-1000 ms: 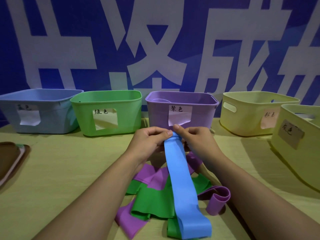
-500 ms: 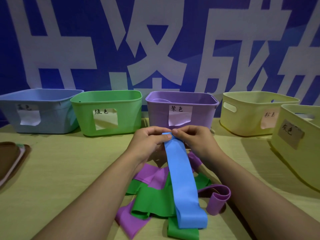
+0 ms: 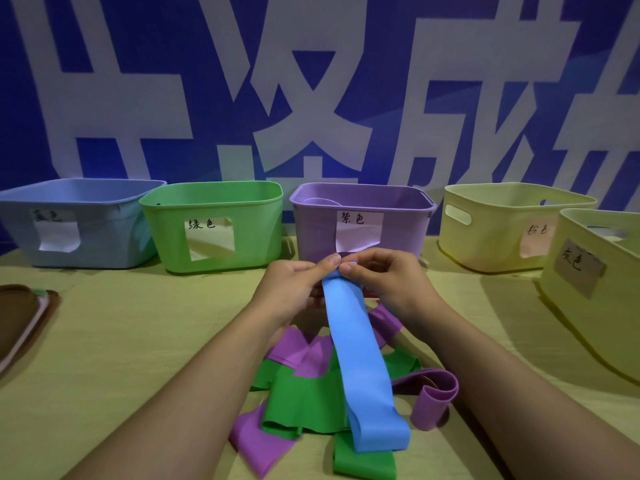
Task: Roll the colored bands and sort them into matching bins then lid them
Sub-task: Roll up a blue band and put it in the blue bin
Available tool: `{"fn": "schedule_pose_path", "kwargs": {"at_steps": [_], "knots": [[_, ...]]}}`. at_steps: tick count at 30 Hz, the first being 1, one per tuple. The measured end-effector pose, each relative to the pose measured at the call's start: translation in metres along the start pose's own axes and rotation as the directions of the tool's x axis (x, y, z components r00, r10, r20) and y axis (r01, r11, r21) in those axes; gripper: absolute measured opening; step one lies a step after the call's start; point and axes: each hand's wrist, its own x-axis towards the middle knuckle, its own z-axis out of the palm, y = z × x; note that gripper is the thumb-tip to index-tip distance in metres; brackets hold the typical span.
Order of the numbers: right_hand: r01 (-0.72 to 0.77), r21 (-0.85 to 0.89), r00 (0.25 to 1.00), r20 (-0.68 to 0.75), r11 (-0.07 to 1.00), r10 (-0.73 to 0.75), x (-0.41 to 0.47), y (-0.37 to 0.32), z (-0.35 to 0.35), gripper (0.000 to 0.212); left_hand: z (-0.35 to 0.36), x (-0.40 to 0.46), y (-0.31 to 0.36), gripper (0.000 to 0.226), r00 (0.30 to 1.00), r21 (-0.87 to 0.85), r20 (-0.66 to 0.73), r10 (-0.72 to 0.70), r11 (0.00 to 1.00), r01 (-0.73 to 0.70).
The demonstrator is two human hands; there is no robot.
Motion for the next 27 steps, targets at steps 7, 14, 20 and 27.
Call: {"fn": "schedule_pose_path", "kwargs": {"at_steps": [7,14,20,27], "knots": [[-0.025,-0.005,1.0,0.009,1.0,0.025,-0.0027,-0.0005,0.0009,0.018,-0.0033,0.0021,0.0003,0.027,1.0,-0.003,-0.017,0.021,1.0,-0.021],[-0.165,-0.084,0.985,-0.071,0.983,0.159,-0.0059,-0.0067,0.0048,0.05,-0.0022,0.004,0.0006,0.024,0.998,0.022,-0.003,0.067,0.997,-0.067],[-0.146,-0.138,0.988,-0.063,0.98,0.139,-0.0072,-0.0086,0.0055,0.054,-0.0009,0.0005,0.0026,0.018,0.994,-0.008,-0.001,0.107,0.994,-0.107],[-0.102,-0.122,0.994,-0.041,0.987,0.097,-0.0069,-0.0061,0.0051,0.042,-0.0027,0.0015,0.0019,0.018,0.99,0.003,0.016,0.142,0.99,-0.142]]}}
